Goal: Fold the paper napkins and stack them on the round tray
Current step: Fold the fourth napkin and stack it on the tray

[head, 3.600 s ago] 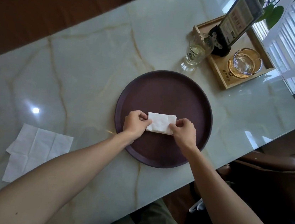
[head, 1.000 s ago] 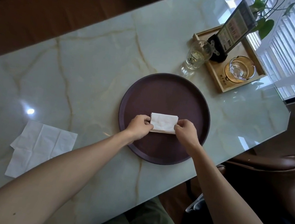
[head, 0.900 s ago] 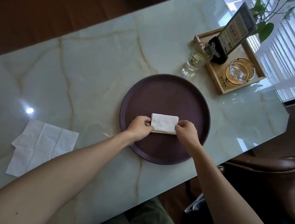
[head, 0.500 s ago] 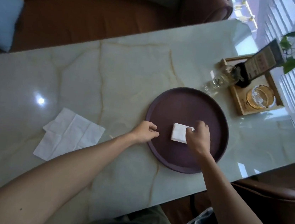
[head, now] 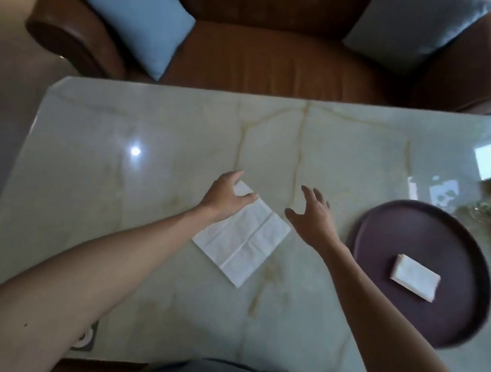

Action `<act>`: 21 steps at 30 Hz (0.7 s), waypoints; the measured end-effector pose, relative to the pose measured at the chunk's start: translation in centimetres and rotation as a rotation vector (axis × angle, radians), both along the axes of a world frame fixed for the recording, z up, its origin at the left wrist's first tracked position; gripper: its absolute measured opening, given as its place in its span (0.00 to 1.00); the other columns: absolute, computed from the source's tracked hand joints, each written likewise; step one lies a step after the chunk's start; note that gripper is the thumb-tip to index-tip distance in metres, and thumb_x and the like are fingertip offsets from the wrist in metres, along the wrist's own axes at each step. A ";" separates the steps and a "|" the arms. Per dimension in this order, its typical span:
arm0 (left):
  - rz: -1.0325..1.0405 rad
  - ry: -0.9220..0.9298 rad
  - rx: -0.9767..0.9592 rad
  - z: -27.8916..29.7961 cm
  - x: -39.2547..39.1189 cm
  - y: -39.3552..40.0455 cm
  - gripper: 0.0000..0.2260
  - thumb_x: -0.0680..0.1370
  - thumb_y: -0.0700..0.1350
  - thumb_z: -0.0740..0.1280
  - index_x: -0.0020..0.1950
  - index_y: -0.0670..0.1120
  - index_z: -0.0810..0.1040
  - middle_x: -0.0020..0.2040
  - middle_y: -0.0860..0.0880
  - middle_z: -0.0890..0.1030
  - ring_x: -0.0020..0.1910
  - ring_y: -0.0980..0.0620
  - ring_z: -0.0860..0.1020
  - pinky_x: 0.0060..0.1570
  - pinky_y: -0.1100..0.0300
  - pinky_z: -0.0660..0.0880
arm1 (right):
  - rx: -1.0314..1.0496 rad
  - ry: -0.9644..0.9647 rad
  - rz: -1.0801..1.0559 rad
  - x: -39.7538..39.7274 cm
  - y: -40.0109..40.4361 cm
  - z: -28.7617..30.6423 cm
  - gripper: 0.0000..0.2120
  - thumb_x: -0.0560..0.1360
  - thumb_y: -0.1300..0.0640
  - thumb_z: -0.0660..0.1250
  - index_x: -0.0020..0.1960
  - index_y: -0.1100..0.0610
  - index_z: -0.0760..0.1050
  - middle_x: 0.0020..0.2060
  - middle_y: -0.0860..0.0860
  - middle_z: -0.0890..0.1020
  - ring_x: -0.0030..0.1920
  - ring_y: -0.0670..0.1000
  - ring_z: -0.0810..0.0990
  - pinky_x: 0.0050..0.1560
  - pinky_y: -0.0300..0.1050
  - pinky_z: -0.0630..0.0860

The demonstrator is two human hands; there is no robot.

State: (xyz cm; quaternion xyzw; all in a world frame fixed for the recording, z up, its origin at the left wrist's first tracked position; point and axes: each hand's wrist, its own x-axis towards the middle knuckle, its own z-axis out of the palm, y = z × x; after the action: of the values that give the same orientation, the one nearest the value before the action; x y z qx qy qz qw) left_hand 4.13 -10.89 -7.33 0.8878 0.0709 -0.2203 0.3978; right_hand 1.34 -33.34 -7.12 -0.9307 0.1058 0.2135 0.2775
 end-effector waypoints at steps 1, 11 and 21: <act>-0.010 0.000 0.022 -0.5 0.0 1.6 0.39 0.74 0.58 0.74 0.79 0.43 0.65 0.79 0.43 0.66 0.78 0.47 0.65 0.74 0.58 0.62 | -0.023 0.002 0.023 -0.3 1.4 -0.3 0.39 0.78 0.48 0.70 0.83 0.54 0.56 0.82 0.59 0.57 0.81 0.62 0.56 0.78 0.56 0.59; -0.119 0.192 0.119 -6.4 -2.5 8.3 0.41 0.70 0.58 0.78 0.77 0.44 0.66 0.73 0.40 0.71 0.73 0.42 0.69 0.71 0.51 0.68 | -0.187 0.219 0.164 -7.0 8.8 -6.1 0.39 0.78 0.41 0.67 0.83 0.49 0.53 0.84 0.56 0.45 0.83 0.62 0.42 0.77 0.62 0.57; -0.043 0.201 0.236 -7.2 -2.9 6.2 0.27 0.71 0.54 0.77 0.62 0.44 0.70 0.61 0.43 0.77 0.60 0.40 0.77 0.58 0.49 0.75 | -0.012 0.195 -0.710 -8.3 10.2 -7.7 0.25 0.74 0.54 0.72 0.65 0.64 0.69 0.63 0.62 0.71 0.51 0.60 0.74 0.52 0.50 0.73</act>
State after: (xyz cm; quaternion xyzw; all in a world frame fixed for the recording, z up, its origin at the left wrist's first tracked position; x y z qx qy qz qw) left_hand 1.27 -4.69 -14.53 0.9031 0.1165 -0.3068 0.2769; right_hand -6.92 -23.18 -14.83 -0.8130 0.4492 0.1909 0.3175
